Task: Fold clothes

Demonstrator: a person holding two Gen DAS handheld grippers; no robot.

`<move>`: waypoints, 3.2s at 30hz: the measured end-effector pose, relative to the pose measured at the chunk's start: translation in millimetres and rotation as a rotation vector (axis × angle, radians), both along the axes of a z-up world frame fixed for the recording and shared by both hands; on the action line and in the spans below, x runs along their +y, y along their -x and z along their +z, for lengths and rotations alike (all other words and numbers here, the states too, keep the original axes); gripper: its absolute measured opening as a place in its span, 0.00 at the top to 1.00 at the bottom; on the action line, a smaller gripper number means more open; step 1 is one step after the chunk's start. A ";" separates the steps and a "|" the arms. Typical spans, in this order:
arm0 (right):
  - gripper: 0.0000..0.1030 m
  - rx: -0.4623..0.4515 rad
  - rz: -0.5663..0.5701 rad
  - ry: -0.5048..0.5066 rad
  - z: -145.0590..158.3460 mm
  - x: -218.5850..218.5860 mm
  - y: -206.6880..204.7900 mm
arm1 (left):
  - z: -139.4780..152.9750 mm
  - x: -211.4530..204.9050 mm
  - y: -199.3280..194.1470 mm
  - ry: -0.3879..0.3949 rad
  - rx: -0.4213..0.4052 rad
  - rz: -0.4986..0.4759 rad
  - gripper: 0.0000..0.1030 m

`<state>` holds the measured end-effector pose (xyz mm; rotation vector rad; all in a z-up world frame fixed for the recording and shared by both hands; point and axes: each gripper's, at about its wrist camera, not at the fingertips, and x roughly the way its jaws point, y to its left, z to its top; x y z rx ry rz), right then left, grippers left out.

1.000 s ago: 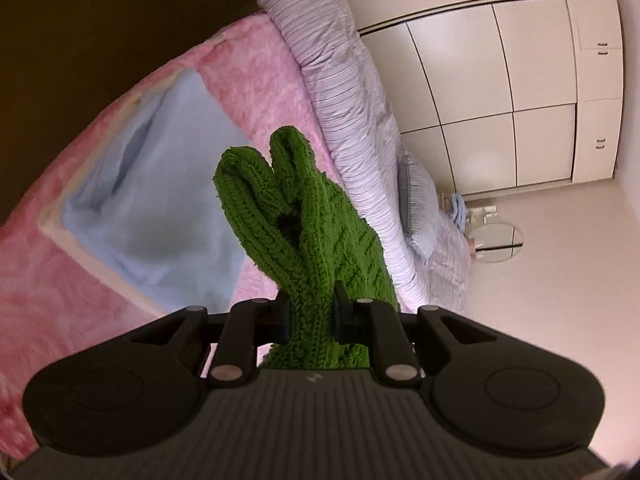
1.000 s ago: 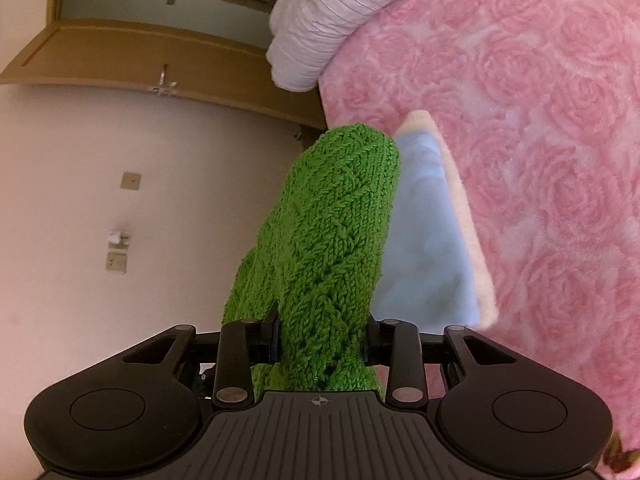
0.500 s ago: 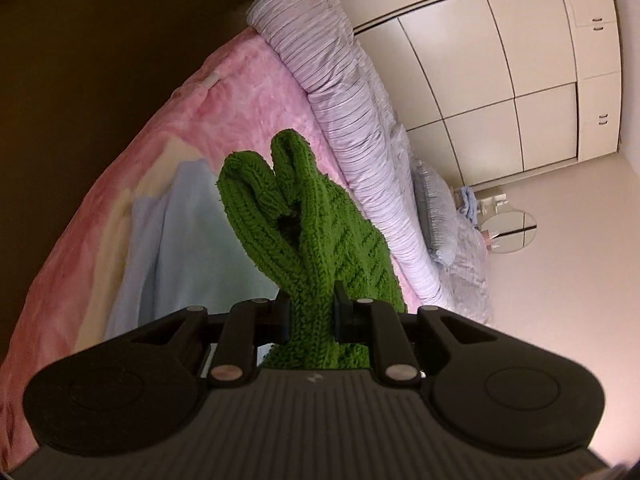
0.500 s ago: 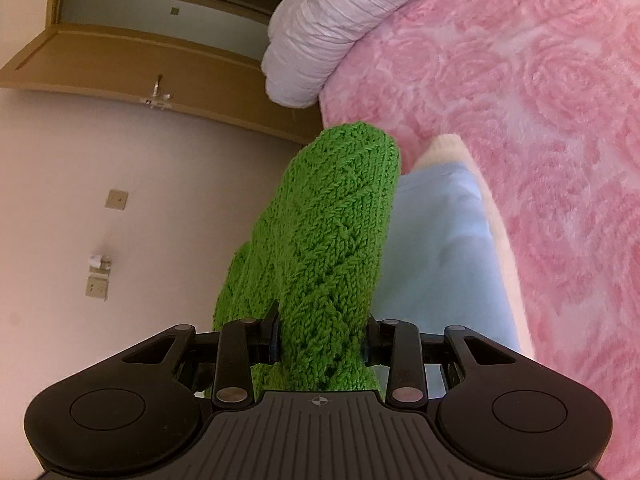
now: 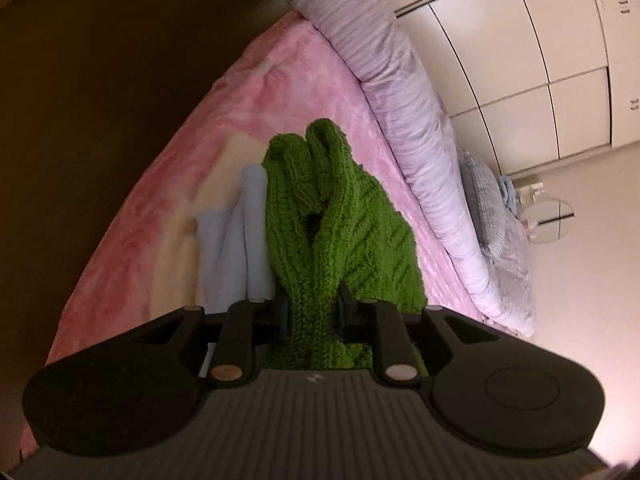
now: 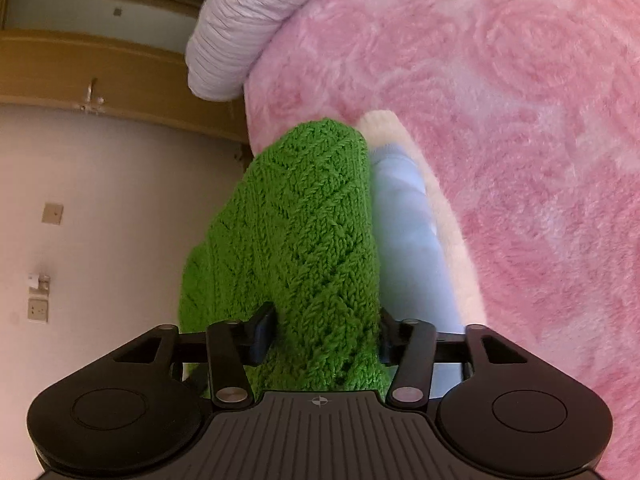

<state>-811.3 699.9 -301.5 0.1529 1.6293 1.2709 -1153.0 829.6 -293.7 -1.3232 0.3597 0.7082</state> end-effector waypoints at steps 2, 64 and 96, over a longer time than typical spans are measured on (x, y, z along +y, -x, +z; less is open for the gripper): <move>0.46 -0.072 -0.002 0.013 14.5 -3.8 1.2 | 11.7 -2.5 -0.9 -0.018 0.043 -0.011 0.82; 0.61 -0.596 0.347 -0.047 108.0 -114.2 141.7 | 110.9 -137.1 -0.3 -0.240 0.534 -0.202 0.69; 0.47 -0.829 0.531 -0.354 222.0 -238.5 49.7 | 241.7 -360.2 -81.4 -0.297 0.759 0.337 0.51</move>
